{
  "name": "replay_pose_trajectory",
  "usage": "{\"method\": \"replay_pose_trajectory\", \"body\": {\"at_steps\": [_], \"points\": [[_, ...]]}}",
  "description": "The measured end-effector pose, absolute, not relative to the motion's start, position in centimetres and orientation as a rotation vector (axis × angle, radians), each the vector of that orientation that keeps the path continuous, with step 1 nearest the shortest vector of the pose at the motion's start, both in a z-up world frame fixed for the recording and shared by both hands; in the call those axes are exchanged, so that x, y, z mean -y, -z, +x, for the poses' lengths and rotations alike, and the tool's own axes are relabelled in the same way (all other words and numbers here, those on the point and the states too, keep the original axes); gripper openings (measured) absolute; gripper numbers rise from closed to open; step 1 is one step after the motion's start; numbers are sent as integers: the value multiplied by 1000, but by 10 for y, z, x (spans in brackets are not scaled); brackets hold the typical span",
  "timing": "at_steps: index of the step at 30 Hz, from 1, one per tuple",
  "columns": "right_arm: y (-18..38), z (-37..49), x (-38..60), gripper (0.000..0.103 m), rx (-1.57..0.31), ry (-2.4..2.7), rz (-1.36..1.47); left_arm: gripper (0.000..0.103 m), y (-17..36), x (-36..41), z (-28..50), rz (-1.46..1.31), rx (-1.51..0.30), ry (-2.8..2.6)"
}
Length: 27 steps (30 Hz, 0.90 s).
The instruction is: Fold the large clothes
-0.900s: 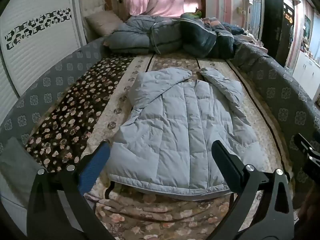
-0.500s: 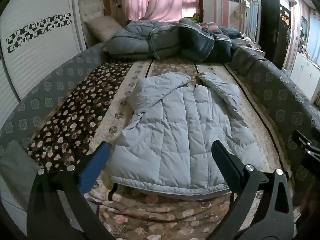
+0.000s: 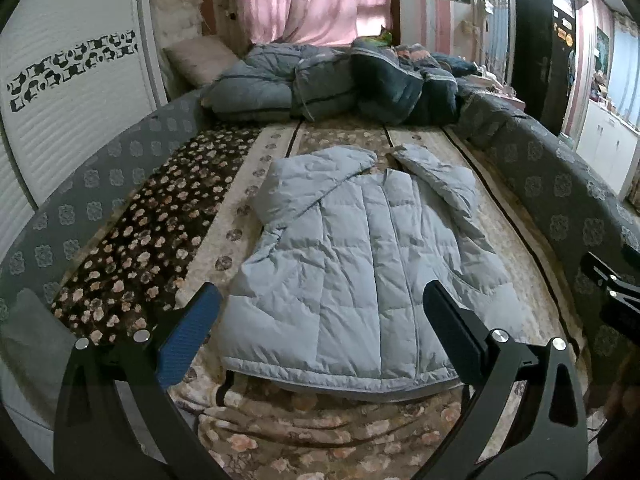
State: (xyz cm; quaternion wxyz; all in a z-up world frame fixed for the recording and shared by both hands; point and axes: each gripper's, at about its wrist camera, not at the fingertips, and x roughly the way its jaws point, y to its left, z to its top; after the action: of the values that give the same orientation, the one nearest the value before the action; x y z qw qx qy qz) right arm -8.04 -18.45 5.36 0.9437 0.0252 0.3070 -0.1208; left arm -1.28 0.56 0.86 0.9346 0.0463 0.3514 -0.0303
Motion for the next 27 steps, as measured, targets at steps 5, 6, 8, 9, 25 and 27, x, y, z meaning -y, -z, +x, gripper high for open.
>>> {"method": "replay_pose_trajectory", "body": {"at_steps": [5,6,8,9,25,27], "points": [[-51,-81,184,102,-625,260,40,100,-9,-6,-15,101,-705,66],[-51,-81,184,102,-624,259,42,100,-9,-5,-16,100,-705,65],[-51,-81,183,102,-623,260,40,100,-10,-5,-16,105,-705,64],[-52,-80,183,102,-623,260,37,100,-9,-5,-16,105,-704,63],[-39,-69,189,102,-648,280,36,100,3,-4,-4,90,-755,95],[-40,-69,187,102,-642,275,30,100,6,-3,-4,93,-758,105]]}}
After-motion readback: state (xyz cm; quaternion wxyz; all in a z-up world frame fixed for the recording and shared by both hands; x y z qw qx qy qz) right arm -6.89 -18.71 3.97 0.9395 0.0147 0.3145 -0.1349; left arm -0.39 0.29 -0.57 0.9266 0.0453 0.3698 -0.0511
